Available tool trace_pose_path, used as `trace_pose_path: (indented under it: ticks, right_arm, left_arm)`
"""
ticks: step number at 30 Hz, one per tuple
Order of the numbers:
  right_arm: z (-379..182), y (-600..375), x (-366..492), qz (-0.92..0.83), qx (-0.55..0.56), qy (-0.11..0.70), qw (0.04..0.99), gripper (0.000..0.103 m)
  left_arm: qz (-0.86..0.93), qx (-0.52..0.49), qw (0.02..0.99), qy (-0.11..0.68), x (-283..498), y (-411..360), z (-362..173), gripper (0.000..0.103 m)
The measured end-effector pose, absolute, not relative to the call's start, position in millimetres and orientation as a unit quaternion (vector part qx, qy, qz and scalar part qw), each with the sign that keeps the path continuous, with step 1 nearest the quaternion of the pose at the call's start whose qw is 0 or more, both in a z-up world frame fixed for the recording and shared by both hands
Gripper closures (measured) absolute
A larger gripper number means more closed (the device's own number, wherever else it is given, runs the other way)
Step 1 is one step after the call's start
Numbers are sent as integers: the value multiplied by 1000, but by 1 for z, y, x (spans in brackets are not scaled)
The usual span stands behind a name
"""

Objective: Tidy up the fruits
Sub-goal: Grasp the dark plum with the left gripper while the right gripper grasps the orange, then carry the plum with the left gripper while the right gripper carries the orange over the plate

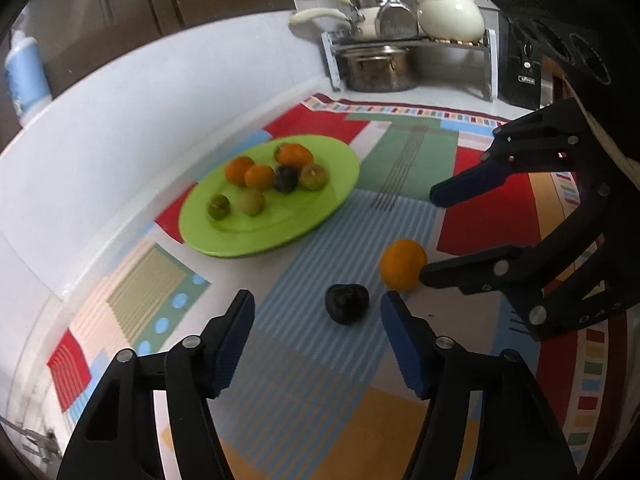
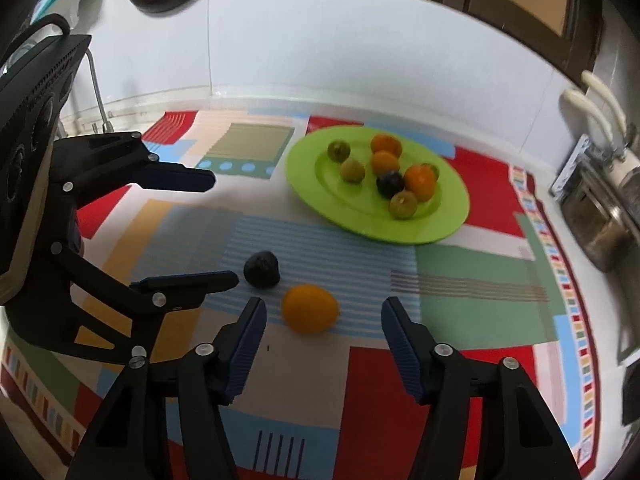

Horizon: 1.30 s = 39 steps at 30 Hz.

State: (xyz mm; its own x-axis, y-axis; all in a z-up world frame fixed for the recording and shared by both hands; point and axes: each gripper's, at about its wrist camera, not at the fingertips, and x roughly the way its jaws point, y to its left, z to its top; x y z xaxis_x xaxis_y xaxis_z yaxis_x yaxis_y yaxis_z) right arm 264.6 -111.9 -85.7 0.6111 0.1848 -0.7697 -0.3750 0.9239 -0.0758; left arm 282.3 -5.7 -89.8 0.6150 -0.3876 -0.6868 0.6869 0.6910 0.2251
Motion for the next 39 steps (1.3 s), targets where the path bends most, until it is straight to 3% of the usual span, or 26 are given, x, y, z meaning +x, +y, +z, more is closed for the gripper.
trace_pose_path:
  ticks: [12,19,39]
  right_arm:
    - [-111,-115,283,188,-86,440,874,55]
    - [-115,-117,290,199,-63,448,869,62]
    - [-84,-135,274,169,-18,412,895,62]
  left_arm:
    - [-333,211,849,353,302,-10,-108,57]
    - [-344,186,839,379,307,-12,-113,73]
    - [-298,153,872,357,286,-9,-69,74]
